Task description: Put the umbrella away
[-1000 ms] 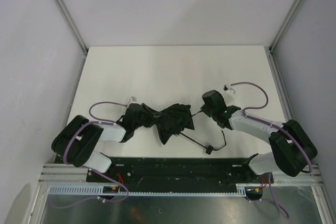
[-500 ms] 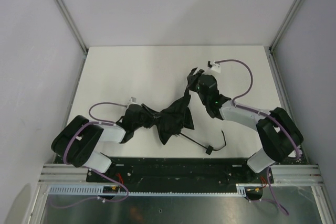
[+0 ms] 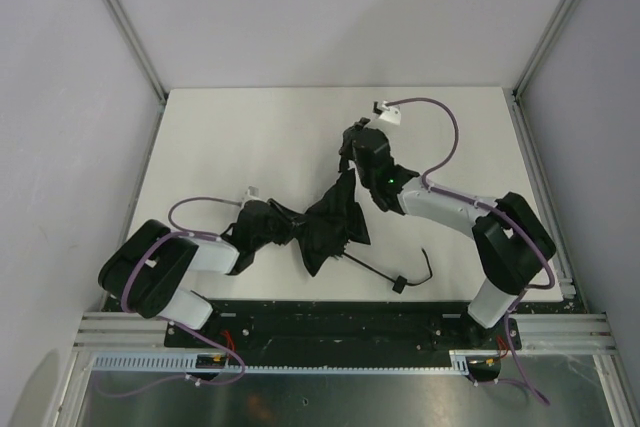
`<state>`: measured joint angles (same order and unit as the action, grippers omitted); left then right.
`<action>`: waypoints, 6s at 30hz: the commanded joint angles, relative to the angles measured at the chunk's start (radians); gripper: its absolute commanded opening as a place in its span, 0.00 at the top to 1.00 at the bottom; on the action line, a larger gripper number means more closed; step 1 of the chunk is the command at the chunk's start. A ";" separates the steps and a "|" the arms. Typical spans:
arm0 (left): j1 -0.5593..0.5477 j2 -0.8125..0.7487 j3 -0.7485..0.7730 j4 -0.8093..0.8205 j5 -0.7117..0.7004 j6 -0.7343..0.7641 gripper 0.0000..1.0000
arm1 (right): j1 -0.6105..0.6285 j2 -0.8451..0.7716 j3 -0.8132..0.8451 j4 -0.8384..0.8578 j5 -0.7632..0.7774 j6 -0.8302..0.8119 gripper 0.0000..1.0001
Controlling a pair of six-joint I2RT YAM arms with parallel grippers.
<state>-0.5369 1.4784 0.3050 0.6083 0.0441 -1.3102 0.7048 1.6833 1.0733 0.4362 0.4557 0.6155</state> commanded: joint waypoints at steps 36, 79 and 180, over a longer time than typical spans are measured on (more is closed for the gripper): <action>-0.015 -0.025 -0.053 -0.033 -0.040 -0.015 1.00 | 0.103 -0.105 0.282 -0.988 -0.040 -0.533 0.05; 0.046 -0.039 0.108 -0.445 0.093 -0.108 1.00 | 0.389 0.270 0.017 -0.637 -0.109 -0.933 0.71; -0.002 0.250 0.003 0.193 0.013 -0.065 1.00 | 0.062 0.213 0.199 -0.757 -0.829 -0.603 0.34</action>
<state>-0.5266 1.7214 0.3401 0.9360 0.0803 -1.4563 0.7101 1.9915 1.2903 -0.2550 -0.5945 0.0200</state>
